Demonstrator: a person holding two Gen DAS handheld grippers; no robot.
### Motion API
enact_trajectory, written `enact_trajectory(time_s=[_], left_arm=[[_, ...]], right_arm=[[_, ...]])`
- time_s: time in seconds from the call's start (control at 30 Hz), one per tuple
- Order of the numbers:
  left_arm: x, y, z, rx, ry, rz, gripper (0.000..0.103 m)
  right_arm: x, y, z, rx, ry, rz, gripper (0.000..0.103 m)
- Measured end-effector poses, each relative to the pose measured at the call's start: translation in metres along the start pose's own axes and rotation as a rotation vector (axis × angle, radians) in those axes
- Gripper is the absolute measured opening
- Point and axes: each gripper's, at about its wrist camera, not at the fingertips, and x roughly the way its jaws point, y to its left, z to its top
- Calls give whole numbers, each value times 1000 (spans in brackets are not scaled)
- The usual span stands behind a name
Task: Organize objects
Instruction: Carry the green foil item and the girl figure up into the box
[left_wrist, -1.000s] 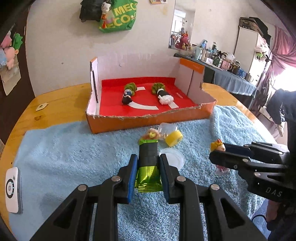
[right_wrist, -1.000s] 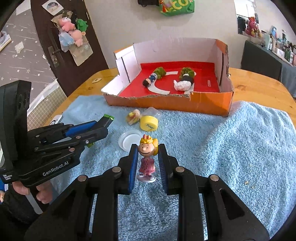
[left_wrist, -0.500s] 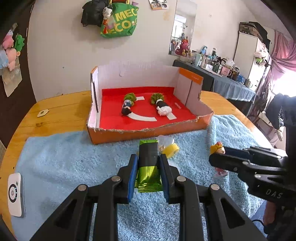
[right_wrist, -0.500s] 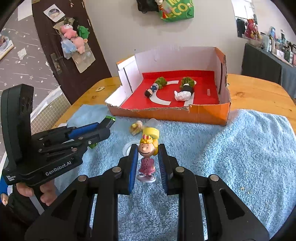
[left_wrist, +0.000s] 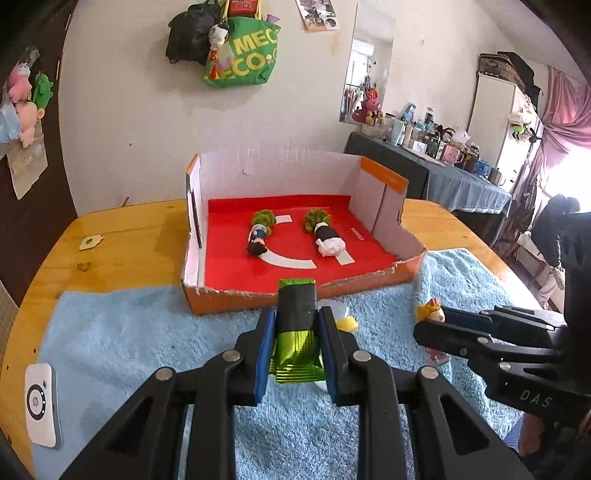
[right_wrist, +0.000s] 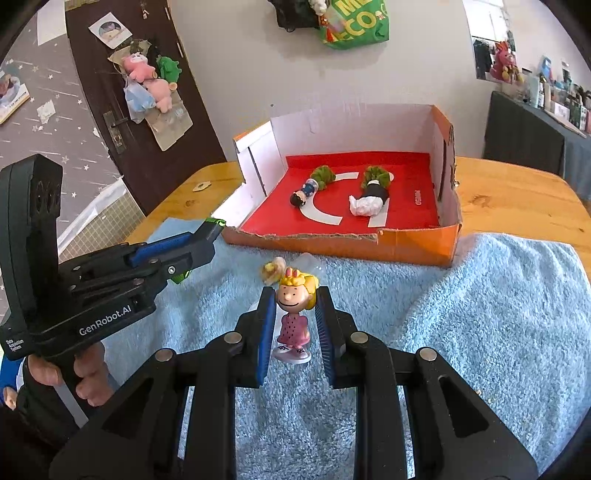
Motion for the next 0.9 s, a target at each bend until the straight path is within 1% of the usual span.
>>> enact_trajectory(time_s=[0.5, 0.7, 0.9], left_arm=[[14, 1, 20, 1, 5, 11, 25], [21, 2, 27, 0, 8, 10, 25], [29, 3, 42, 5, 7, 4, 25]], right_arm=[[6, -8, 13, 7, -1, 8, 21], [11, -12, 22, 8, 5, -4, 21], [16, -16, 35, 9, 8, -12, 21]])
